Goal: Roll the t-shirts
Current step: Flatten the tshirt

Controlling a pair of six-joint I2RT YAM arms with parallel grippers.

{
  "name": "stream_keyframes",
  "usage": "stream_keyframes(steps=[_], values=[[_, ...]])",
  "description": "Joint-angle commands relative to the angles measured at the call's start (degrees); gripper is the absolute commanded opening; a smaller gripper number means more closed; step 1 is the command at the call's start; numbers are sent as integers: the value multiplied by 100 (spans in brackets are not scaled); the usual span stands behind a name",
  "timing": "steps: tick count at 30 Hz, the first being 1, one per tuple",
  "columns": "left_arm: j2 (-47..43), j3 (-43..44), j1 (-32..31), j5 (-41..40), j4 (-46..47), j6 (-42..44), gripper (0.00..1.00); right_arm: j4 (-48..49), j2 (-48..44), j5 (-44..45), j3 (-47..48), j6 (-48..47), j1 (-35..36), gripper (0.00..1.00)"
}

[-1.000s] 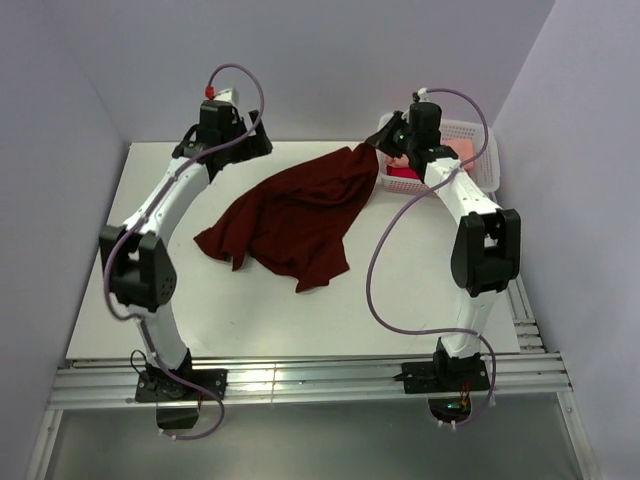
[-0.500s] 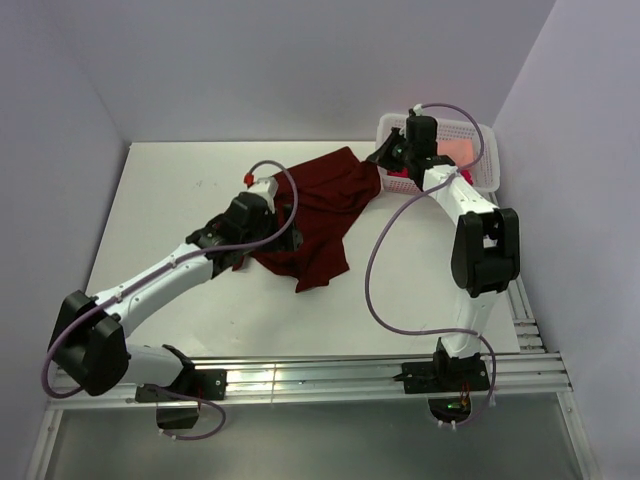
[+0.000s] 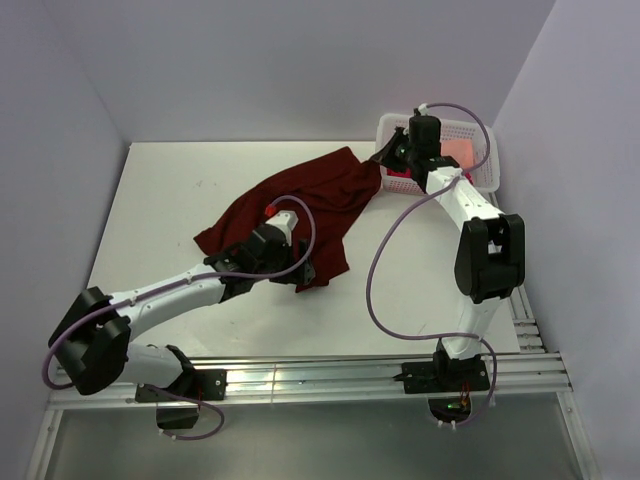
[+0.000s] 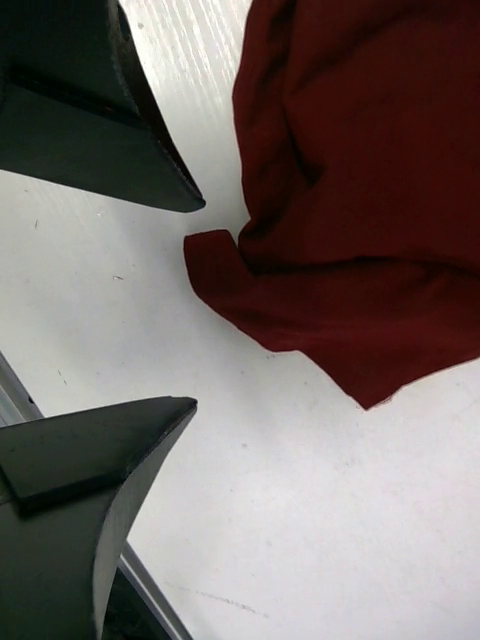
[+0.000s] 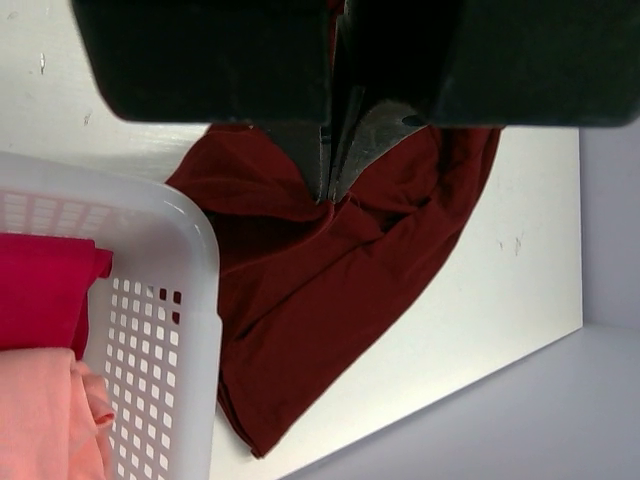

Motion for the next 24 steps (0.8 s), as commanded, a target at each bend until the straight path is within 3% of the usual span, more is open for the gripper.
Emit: stream_keyframes(steps=[1, 24], values=[[243, 40, -117, -189, 236, -68, 79, 36, -282, 36, -48, 39, -34, 0], [1517, 251, -461, -672, 192, 178, 49, 150, -352, -175, -207, 127, -122, 0]])
